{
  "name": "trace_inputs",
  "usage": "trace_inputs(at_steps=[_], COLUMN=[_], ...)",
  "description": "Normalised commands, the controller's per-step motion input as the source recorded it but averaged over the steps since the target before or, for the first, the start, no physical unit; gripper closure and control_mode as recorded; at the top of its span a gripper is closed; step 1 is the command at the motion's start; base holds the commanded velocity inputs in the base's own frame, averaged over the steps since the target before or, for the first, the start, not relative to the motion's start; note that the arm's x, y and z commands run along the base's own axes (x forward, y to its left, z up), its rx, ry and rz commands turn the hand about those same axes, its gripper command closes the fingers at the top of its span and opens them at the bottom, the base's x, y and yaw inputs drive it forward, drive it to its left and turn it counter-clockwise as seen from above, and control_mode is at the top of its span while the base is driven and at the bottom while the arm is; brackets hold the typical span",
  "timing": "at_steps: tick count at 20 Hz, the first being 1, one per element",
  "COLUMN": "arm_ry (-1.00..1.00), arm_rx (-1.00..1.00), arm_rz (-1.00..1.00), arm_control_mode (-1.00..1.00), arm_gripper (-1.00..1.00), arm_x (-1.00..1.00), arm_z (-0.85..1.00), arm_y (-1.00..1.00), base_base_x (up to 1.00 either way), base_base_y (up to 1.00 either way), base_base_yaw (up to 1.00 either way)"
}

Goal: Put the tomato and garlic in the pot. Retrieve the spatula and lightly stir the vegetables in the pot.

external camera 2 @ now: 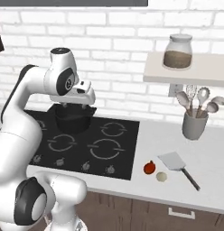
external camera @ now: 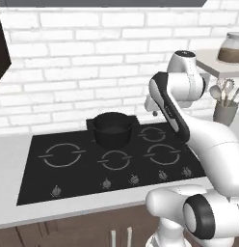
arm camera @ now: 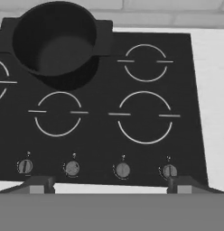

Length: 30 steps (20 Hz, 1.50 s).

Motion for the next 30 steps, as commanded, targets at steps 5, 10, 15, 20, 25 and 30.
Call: trace_inputs(at_steps=[5,10,15,20,25,30], arm_ry=[0.00,0.00,0.00,0.01,0.00,0.03], arm_rx=[0.00,0.00,0.00,0.00,0.00,-0.02], arm_rz=[0.00,0.00,0.00,-0.01,-0.04,-0.07], arm_control_mode=[1.00,1.00,1.00,-1.00,-1.00,-1.00], arm_gripper=[-1.00,-1.00,-1.00,-1.00,-1.00,-1.00], arm_x=[0.00,0.00,0.00,0.08,0.03,-0.28], arm_z=[0.00,0.00,0.00,0.00,-0.10,-0.65], arm_y=[0.00,0.00,0.00,0.00,-0.01,-0.18], base_base_x=[0.06,0.12,0.43,0.47,0.00,0.00], base_base_y=[-0.74,-0.63,-0.18,0.00,0.00,0.00], base_base_yaw=[0.00,-0.02,-0.05,-0.07,0.00,0.00])
